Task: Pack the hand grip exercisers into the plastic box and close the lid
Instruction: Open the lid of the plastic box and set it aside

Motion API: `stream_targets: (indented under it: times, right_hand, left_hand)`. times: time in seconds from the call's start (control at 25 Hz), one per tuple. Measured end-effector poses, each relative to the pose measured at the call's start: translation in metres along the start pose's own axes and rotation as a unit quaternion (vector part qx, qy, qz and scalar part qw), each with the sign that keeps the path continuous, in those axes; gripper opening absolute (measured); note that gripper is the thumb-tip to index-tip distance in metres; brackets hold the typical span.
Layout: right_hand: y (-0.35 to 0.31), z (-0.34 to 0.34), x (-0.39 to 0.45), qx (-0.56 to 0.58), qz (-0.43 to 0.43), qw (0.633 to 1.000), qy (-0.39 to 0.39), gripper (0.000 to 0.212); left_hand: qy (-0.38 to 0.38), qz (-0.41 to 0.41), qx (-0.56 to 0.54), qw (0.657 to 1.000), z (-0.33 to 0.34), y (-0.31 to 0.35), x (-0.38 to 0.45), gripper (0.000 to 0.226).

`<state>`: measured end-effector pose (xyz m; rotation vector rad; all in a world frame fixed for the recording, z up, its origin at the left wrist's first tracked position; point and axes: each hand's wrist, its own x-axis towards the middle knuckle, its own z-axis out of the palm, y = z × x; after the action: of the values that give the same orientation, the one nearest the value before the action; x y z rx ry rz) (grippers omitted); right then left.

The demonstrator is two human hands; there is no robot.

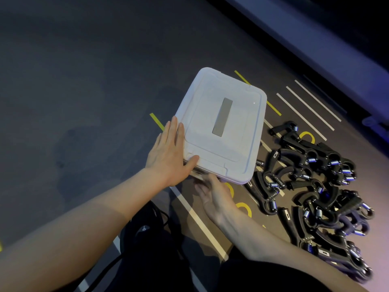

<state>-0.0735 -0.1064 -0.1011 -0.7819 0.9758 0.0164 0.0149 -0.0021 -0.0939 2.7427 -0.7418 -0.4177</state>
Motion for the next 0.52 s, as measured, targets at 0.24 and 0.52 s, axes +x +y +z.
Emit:
stream_targets:
  times: [0.24,0.52]
  right_hand:
    - [-0.014,-0.029,-0.004,-0.411,-0.006,0.911,-0.035,0.030]
    - [-0.123,-0.001,-0.010,-0.788,-0.426,0.428,-0.119,0.016]
  left_hand:
    - [0.023,0.010,0.032,0.999,0.002,0.001,-0.001,0.086]
    - [0.028,-0.030,-0.111,0.993,-0.001,0.001,0.003,0.101]
